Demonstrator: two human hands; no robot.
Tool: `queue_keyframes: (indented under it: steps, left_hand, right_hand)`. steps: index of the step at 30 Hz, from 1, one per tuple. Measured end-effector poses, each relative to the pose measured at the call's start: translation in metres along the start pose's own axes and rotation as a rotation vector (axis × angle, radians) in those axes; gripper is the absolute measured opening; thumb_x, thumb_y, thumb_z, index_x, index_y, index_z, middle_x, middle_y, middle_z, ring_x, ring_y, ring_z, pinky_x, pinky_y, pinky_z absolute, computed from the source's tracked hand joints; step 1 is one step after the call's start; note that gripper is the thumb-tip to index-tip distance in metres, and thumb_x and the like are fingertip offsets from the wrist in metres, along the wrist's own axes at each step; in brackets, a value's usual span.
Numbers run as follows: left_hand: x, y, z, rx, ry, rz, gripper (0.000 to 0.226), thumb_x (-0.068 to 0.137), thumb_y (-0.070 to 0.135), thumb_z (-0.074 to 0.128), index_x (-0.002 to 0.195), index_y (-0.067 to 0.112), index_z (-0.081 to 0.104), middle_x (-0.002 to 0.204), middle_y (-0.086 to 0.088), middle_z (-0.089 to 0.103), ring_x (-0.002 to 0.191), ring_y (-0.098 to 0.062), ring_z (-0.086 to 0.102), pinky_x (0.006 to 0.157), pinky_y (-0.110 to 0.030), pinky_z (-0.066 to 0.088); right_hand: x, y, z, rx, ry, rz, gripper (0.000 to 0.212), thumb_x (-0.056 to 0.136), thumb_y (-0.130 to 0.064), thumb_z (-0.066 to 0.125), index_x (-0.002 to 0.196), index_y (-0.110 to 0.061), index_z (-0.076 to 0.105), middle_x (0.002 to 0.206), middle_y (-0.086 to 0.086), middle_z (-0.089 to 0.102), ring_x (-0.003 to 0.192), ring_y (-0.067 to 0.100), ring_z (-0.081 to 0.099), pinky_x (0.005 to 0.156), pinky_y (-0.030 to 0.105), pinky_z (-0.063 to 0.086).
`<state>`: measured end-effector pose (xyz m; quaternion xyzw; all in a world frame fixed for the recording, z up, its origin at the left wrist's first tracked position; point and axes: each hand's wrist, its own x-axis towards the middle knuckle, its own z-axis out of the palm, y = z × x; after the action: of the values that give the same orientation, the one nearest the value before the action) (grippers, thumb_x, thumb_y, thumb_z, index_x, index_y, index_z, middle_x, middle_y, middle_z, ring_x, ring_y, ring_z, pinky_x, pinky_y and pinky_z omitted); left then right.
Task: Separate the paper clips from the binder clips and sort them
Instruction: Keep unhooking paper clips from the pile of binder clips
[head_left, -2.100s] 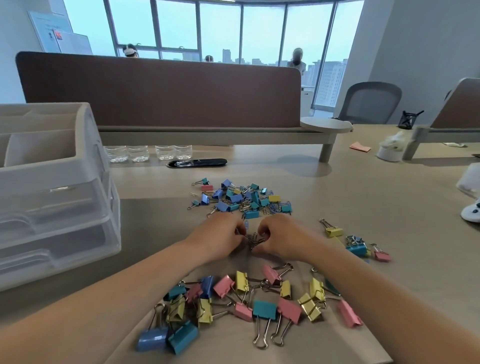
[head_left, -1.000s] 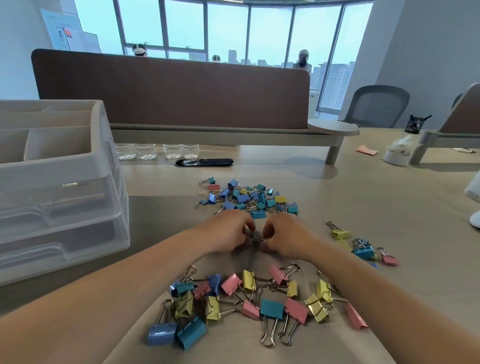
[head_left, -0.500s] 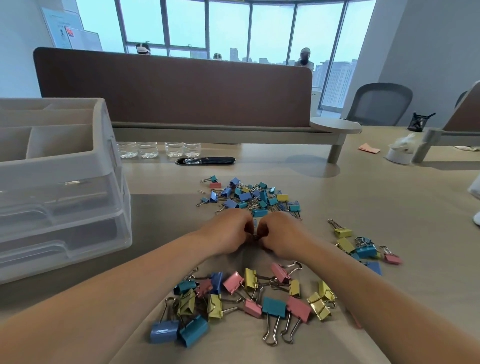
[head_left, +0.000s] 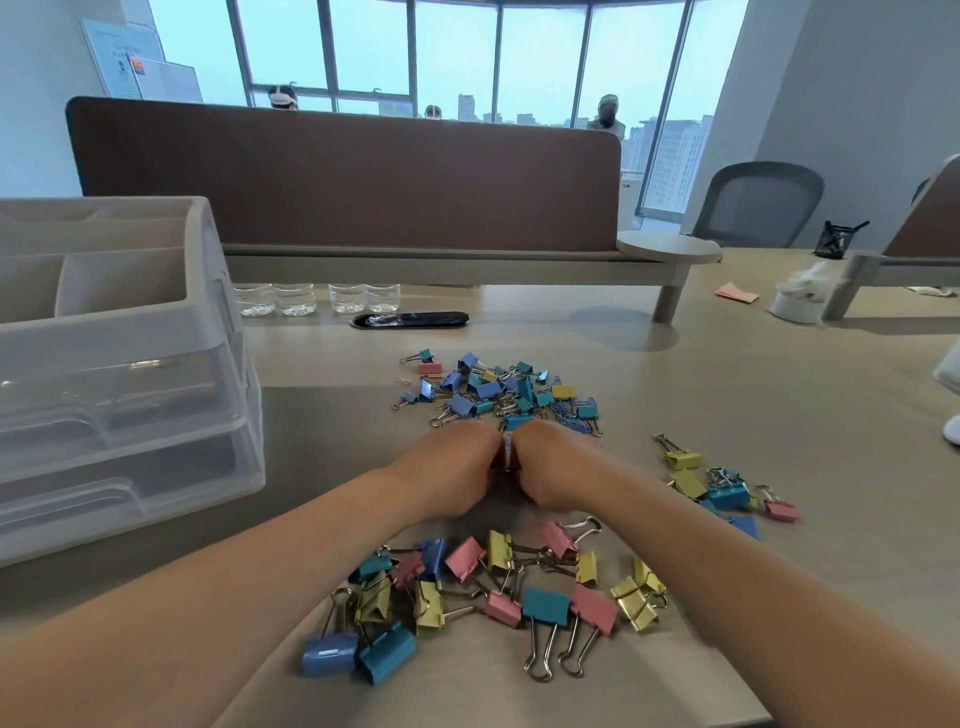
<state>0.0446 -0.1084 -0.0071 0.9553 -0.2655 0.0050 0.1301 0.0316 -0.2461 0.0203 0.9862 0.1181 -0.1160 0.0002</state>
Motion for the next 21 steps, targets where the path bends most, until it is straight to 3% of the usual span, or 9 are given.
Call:
queue_keyframes:
  steps: [3,6,12,18,21]
  left_hand:
    - [-0.001,0.001,-0.002,0.012,0.008,0.001,0.013,0.091,0.012,0.053,0.080,0.018,0.057,0.076,-0.001,0.058,0.068,-0.017,0.055,0.059,-0.032,0.044]
    - [0.000,0.000,-0.003,0.016,0.023,-0.007,0.007,0.090,0.012,0.054,0.087,0.015,0.060,0.080,-0.004,0.060,0.072,-0.020,0.057,0.065,-0.038,0.049]
    - [0.001,-0.002,-0.002,-0.065,0.069,-0.033,0.009,0.092,0.016,0.056,0.094,0.015,0.065,0.085,-0.002,0.064,0.076,-0.017,0.059,0.068,-0.035,0.050]
    - [0.002,-0.003,-0.003,-0.074,0.043,-0.031,0.009,0.093,0.019,0.056,0.091,0.016,0.065,0.082,0.000,0.061,0.071,-0.015,0.056,0.062,-0.031,0.045]
    - [0.004,-0.003,-0.006,-0.103,0.029,-0.032,0.011,0.093,0.018,0.055,0.090,0.015,0.066,0.080,-0.001,0.062,0.071,-0.015,0.057,0.062,-0.033,0.045]
  right_hand:
    - [0.001,0.000,0.001,-0.012,0.015,0.008,0.008,0.092,-0.008,0.053,0.086,-0.014,0.056,0.080,0.004,0.056,0.070,0.018,0.051,0.060,0.029,0.043]
    - [0.002,0.001,0.004,0.008,0.068,0.009,0.025,0.092,-0.010,0.053,0.071,-0.018,0.043,0.074,0.001,0.052,0.063,0.014,0.049,0.058,0.027,0.040]
    - [0.002,0.007,0.007,0.259,0.142,0.033,0.019,0.087,-0.010,0.060,0.070,-0.018,0.056,0.076,0.001,0.059,0.071,0.017,0.057,0.068,0.032,0.052]
    - [-0.003,0.011,0.004,0.415,0.146,0.019,0.023,0.084,-0.006,0.064,0.067,-0.021,0.060,0.072,-0.003,0.058,0.066,0.008,0.051,0.053,0.019,0.034]
    - [-0.006,0.011,-0.001,0.412,0.157,0.007,0.017,0.084,-0.005,0.063,0.072,-0.017,0.065,0.072,0.000,0.060,0.065,0.010,0.051,0.052,0.018,0.036]
